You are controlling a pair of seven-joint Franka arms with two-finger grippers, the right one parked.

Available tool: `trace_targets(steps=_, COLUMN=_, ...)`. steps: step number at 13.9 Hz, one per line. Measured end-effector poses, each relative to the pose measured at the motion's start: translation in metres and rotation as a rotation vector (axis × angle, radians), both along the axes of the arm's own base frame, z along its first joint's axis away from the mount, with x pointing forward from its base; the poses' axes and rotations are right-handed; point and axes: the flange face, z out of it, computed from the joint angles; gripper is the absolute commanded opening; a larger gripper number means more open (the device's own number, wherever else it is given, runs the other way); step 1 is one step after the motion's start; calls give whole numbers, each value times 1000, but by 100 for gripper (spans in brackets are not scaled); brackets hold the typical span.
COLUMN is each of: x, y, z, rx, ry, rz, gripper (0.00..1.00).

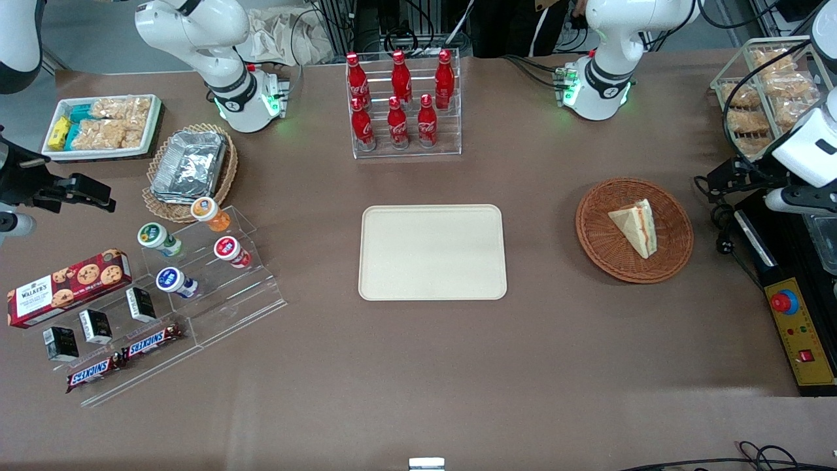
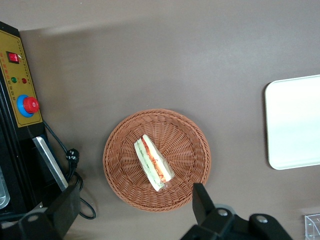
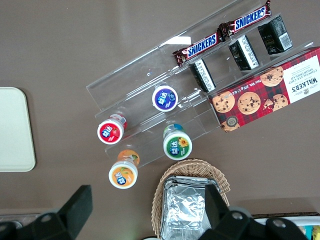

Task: Place sandwich from basket to tray
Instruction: 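Move the left gripper over the wrapped sandwich in the wicker basket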

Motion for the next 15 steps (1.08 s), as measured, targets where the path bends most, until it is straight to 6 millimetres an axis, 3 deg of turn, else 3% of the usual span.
trace_targets(steps=11, x=-8, y=0, z=-7, rx=-1, ry=75, rz=0, gripper=100)
trace_targets(steps=15, x=-21, y=1, z=-25, rx=-7, ry=129, rz=64, gripper=100)
